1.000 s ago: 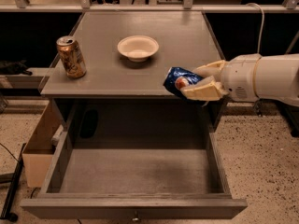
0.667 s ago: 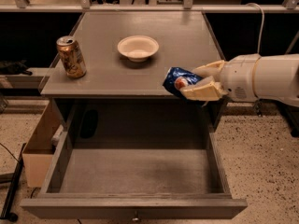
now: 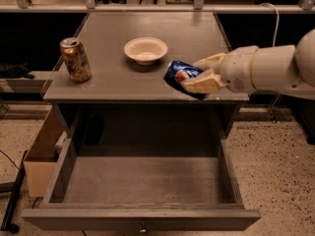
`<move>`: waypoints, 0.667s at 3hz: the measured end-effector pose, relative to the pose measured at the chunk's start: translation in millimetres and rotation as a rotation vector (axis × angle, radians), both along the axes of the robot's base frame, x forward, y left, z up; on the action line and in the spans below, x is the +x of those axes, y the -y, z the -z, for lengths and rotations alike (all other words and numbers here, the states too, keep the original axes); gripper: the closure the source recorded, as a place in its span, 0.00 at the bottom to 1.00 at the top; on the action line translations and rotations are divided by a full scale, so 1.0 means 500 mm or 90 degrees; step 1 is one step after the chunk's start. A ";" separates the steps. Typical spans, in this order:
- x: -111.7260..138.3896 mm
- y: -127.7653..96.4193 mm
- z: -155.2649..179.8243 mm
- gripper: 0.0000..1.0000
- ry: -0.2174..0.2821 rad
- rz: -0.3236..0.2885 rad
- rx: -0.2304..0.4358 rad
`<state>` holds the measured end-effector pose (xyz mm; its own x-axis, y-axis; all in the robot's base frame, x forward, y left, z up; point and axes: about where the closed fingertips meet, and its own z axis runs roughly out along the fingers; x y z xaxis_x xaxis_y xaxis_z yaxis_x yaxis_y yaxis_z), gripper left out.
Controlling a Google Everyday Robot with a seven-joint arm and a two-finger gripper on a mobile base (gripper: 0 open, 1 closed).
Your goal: Pick pepsi can from top drawer and place on counter
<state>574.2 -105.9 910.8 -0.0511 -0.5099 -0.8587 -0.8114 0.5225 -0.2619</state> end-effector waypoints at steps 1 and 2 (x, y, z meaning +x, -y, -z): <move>0.055 -0.020 0.005 1.00 -0.001 -0.022 -0.007; 0.135 -0.011 0.023 1.00 0.002 -0.050 -0.044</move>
Offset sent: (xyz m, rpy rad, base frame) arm 0.1022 -0.0040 -0.0132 -0.1144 -0.0234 0.1046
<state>641.8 -100.5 899.5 -0.0061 -0.5702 -0.8215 -0.8481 0.4382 -0.2979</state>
